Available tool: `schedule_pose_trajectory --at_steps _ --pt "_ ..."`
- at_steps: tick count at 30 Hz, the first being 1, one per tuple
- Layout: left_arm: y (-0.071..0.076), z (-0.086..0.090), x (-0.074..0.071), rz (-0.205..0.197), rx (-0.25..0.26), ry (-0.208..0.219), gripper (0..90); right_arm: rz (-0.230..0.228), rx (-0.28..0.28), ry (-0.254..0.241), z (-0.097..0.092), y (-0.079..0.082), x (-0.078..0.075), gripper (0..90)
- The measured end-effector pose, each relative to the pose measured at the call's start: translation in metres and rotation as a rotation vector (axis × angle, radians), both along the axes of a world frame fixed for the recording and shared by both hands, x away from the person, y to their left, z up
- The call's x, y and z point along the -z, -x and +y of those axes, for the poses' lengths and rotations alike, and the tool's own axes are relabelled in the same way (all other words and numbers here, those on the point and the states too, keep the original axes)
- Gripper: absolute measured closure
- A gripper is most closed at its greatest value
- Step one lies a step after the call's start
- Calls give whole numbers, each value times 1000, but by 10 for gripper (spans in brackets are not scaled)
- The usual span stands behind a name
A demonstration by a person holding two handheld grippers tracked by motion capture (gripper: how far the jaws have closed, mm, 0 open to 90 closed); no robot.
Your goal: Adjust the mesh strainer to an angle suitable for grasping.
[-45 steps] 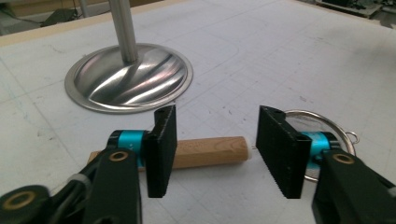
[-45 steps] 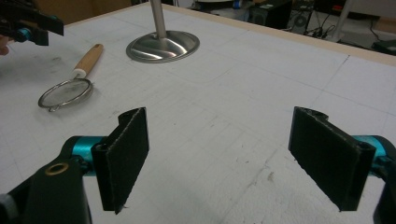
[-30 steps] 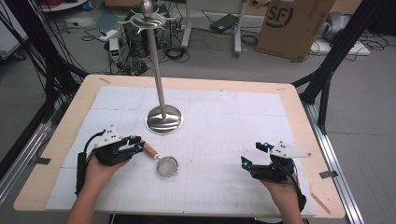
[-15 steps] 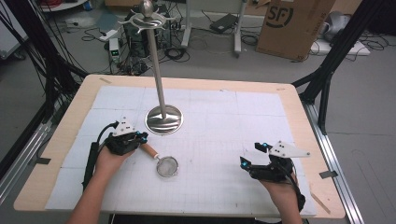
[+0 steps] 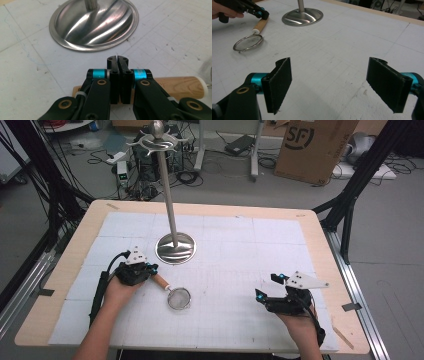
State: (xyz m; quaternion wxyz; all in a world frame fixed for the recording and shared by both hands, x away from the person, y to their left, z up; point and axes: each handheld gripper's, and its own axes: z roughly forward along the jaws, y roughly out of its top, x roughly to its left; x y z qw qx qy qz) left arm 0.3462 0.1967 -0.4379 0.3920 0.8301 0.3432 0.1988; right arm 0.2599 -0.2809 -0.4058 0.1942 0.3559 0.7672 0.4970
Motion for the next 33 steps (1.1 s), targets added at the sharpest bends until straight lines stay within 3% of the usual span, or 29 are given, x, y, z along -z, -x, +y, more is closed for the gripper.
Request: schedule_pose_trajectory --at_steps 9,33 --pt "5 -1 -2 3 15 -31 892 -2 4 2 -3 1 0 195" --pt "25 15 2 29 24 -23 894 9 0 3 -1 1 1 195"
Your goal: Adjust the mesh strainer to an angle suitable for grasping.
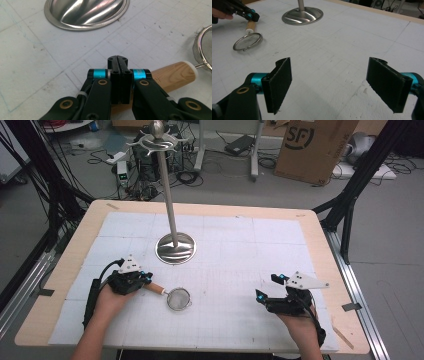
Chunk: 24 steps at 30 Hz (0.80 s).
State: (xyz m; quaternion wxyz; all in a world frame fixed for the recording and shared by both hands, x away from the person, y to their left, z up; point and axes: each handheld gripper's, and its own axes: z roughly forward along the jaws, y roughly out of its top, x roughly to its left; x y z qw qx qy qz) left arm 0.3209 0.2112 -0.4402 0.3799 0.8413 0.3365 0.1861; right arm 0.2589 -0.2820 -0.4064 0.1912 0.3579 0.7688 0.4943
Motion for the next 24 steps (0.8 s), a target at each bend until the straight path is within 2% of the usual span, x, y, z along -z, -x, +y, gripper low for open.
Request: schedule_pose_trajectory --at_steps 8,18,24 --pt "10 4 2 5 2 4 896 -3 1 -3 -1 0 0 195" --pt "24 8 2 0 21 42 896 -3 1 -1 -1 0 0 195" --pt "31 13 1 -2 29 35 897 0 -1 3 0 0 1 195"
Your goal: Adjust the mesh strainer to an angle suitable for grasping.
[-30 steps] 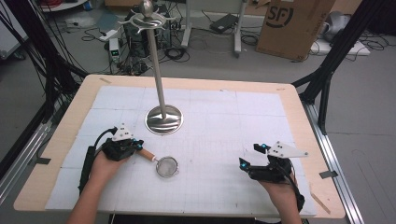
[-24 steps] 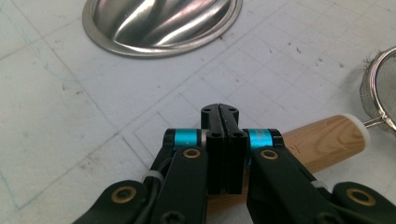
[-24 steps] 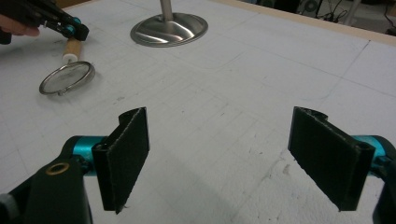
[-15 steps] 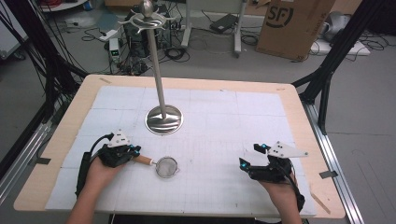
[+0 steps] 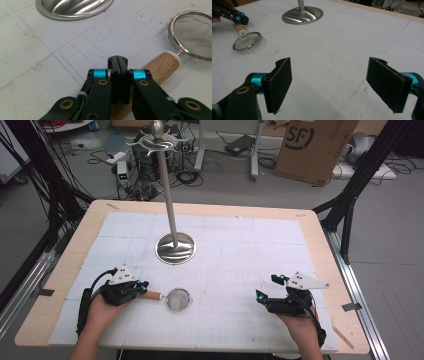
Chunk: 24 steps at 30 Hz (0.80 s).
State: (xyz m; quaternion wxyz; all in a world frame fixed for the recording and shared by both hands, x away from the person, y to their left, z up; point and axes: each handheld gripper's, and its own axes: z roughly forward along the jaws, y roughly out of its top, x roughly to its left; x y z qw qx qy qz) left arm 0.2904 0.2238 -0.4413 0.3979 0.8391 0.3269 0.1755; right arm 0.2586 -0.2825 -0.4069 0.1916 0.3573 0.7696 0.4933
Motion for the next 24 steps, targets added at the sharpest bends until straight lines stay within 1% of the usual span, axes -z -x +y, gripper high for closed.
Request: schedule_pose_trajectory --at_steps 3,7,12,13,16,18,20,22,24 --pt "3 3 0 4 -5 3 897 3 0 0 0 0 0 195" --pt "7 6 2 9 -6 -6 896 -1 -3 4 0 0 0 195" --pt "9 9 2 14 -7 -14 897 6 -1 0 -1 0 0 195" --pt "9 9 2 15 -9 -13 897 5 -1 1 -1 0 0 195" --pt "8 9 3 28 5 -11 897 5 -2 1 -1 0 0 195" --pt "8 10 4 32 2 0 897 5 -2 1 -1 0 0 195" --pt "8 10 3 28 0 -3 896 5 -2 1 -1 0 0 195" --pt "8 11 0 17 6 9 896 5 -3 3 -1 0 0 195" --pt "9 11 -4 1 7 26 876 4 -4 3 -2 0 0 195"
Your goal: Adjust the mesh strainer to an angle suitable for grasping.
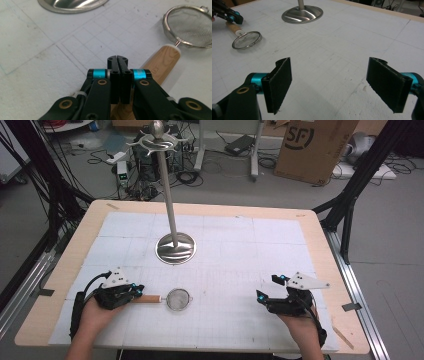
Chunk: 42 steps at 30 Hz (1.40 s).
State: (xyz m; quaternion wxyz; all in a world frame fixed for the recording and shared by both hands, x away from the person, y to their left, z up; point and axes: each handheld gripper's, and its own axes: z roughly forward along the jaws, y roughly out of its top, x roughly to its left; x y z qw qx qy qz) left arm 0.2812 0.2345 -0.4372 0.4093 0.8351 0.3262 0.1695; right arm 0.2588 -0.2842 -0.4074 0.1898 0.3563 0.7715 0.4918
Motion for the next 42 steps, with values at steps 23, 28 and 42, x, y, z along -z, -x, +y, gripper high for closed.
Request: schedule_pose_trajectory --at_steps 23,28,42 --pt "6 2 -23 -61 133 79 420 -2 3 1 -1 0 0 195" --pt "6 -1 -21 -47 158 74 385 4 1 -2 0 0 0 195" --pt "-3 -18 -18 10 248 -39 379 7 0 -1 -1 0 0 195"
